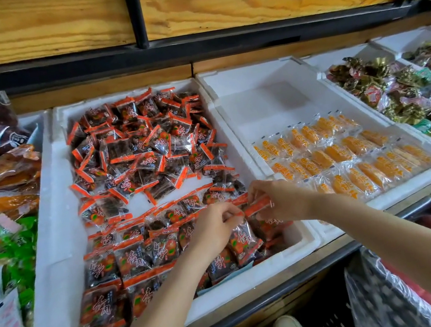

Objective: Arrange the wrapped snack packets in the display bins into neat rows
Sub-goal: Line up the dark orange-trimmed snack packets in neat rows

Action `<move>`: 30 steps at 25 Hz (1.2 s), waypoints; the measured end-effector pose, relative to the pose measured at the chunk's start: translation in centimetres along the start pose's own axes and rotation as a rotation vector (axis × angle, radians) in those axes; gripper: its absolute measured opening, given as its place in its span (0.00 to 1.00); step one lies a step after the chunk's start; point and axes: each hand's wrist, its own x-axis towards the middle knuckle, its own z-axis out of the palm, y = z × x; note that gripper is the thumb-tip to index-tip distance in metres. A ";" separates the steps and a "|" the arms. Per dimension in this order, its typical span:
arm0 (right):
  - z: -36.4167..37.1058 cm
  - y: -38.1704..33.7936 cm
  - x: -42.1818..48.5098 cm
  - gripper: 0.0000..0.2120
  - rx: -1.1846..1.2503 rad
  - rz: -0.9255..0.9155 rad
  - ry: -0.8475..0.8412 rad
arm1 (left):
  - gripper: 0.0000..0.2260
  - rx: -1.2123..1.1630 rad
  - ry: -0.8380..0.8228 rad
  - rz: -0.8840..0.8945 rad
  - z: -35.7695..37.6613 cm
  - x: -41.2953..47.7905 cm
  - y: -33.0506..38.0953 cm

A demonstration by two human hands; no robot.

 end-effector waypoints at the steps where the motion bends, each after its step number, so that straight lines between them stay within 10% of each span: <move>1: 0.2 0.1 0.3 0.06 -0.052 -0.012 -0.018 | 0.03 -0.001 -0.028 -0.014 0.3 0.2 -0.1; 11: 0.6 0.7 2.0 0.24 -0.585 -0.215 -0.001 | 0.04 0.133 -0.089 -0.009 0.7 0.8 -1.3; 30: 1.2 1.0 3.1 0.09 -0.697 -0.167 -0.137 | 0.03 0.223 -0.095 0.045 1.6 0.6 -2.0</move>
